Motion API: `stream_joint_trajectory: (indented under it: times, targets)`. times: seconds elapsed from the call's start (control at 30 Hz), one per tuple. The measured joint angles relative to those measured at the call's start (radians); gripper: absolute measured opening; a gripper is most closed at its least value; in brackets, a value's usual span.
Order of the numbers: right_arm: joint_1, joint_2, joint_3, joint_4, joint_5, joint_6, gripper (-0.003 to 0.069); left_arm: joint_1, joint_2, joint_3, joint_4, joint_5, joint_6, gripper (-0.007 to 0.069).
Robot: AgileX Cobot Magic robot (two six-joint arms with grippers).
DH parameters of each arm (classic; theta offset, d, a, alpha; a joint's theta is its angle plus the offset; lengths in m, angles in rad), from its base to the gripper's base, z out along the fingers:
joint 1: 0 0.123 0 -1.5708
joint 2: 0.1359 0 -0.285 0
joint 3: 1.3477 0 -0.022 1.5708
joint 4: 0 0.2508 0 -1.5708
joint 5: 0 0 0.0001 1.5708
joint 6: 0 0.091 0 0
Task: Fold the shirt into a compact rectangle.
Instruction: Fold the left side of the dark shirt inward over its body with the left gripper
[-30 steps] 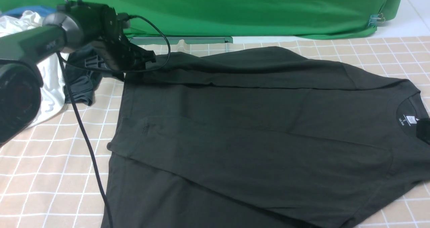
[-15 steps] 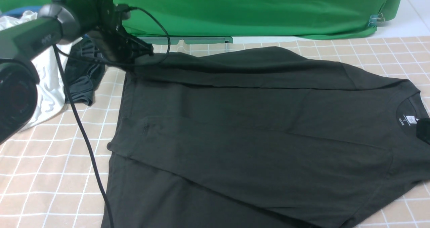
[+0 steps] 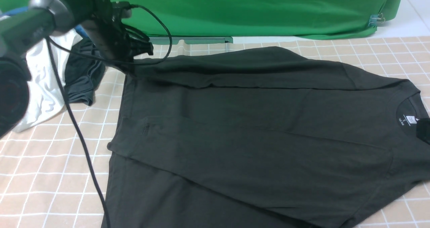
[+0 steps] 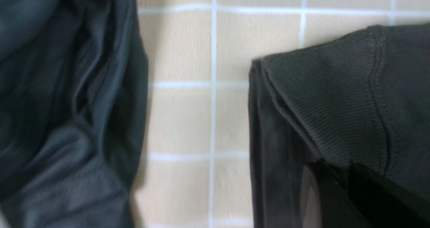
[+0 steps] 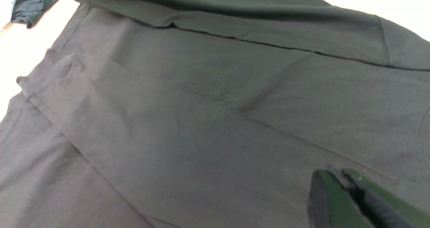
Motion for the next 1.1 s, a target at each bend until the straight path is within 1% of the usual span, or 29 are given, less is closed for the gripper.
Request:
stream_joint_trajectory:
  times: [0.23, 0.37, 0.5, 0.67, 0.8, 0.9, 0.97, 1.07, 1.1]
  targets:
    - [0.000, 0.000, 0.000, 0.000, 0.000, 0.000, 0.0071, -0.006, -0.134, 0.020, -0.019, 0.116, 0.009, 0.0037]
    - [0.000, 0.000, 0.000, 0.000, 0.000, 0.000, 0.0071, -0.033, -0.221, 0.139, -0.017, 0.128, 0.005, 0.0037]
    - [0.000, 0.000, 0.000, 0.000, 0.000, 0.000, 0.0074, -0.072, -0.300, 0.304, 0.002, 0.123, -0.041, 0.0037]
    - [0.000, 0.000, 0.000, 0.000, 0.004, 0.000, 0.0085, -0.114, -0.424, 0.540, 0.061, 0.110, -0.147, 0.0037]
    - [0.000, 0.000, 0.000, 0.000, 0.004, 0.000, 0.0090, -0.129, -0.492, 0.707, 0.057, 0.057, -0.200, 0.0037]
    - [0.000, 0.000, 0.000, 0.000, 0.004, 0.000, 0.0090, -0.131, -0.506, 0.771, 0.033, 0.016, -0.215, 0.0037]
    - [0.000, 0.000, 0.000, 0.000, 0.004, 0.000, 0.0092, -0.131, -0.507, 0.823, -0.006, -0.011, -0.218, 0.0037]
    - [0.000, 0.000, 0.000, 0.000, 0.004, 0.000, 0.0098, -0.135, -0.507, 0.855, -0.035, -0.020, -0.197, 0.0046]
    - [0.000, 0.000, 0.000, 0.000, 0.004, 0.000, 0.0099, -0.136, -0.507, 0.858, -0.039, -0.021, -0.186, 0.0060]
